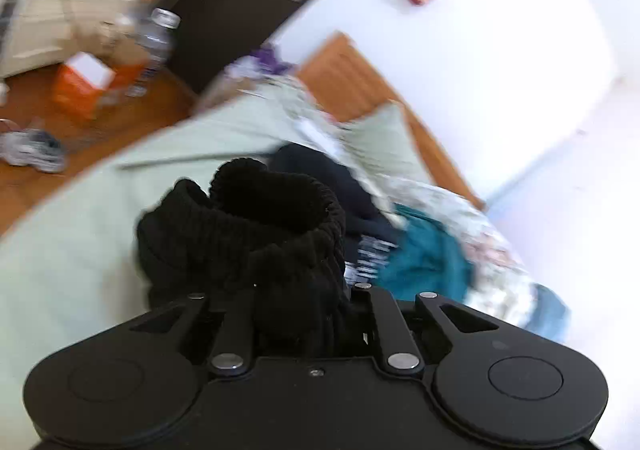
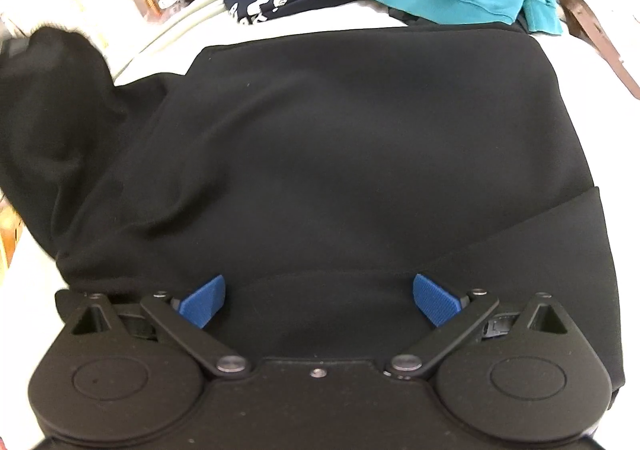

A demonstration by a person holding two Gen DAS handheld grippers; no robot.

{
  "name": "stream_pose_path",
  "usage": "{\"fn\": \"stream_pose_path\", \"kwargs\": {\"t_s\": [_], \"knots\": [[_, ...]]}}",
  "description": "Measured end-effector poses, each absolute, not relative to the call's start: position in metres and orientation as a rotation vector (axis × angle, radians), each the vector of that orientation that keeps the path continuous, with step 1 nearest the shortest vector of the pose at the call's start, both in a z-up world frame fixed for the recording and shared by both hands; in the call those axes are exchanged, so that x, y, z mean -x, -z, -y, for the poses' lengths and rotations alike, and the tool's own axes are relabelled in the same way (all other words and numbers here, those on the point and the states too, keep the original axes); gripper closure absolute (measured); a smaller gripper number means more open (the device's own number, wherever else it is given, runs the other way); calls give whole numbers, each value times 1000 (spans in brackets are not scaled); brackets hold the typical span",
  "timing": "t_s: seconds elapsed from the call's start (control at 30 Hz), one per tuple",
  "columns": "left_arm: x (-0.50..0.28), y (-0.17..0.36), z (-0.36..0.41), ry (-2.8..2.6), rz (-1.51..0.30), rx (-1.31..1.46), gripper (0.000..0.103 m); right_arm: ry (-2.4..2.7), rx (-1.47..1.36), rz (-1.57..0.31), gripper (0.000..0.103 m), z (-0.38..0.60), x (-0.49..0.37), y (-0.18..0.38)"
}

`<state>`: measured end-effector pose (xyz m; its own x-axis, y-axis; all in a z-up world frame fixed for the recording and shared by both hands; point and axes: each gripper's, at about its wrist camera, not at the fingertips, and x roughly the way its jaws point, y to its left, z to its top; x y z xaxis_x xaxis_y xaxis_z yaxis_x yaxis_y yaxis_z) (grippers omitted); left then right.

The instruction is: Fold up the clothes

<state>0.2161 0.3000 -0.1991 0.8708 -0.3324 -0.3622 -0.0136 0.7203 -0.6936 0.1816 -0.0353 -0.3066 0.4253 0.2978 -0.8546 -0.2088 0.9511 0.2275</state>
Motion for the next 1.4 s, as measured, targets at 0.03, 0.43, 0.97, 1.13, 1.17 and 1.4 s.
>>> {"fn": "stream_pose_path", "kwargs": {"t_s": [0.03,0.43,0.97,1.13,1.17,1.4], "knots": [[-220,193,-282,221,-492,716,88,-330,-95,-1097,1,39,-181,305],[-232,176,-126,511,-518,570,88,-262,-310,-1105,1,141,-161,294],[-216,241,61,764,-761,403,89,-229,-270,-1118,1,224,-126,313],[-210,276,91,750,-830,273,87,-214,-257,-1136,1,243,-116,315],[-210,282,96,750,-849,242,86,-211,-247,-1139,1,245,-114,315],[-205,282,103,776,-922,212,20,-215,-223,-1153,1,253,-111,312]]}}
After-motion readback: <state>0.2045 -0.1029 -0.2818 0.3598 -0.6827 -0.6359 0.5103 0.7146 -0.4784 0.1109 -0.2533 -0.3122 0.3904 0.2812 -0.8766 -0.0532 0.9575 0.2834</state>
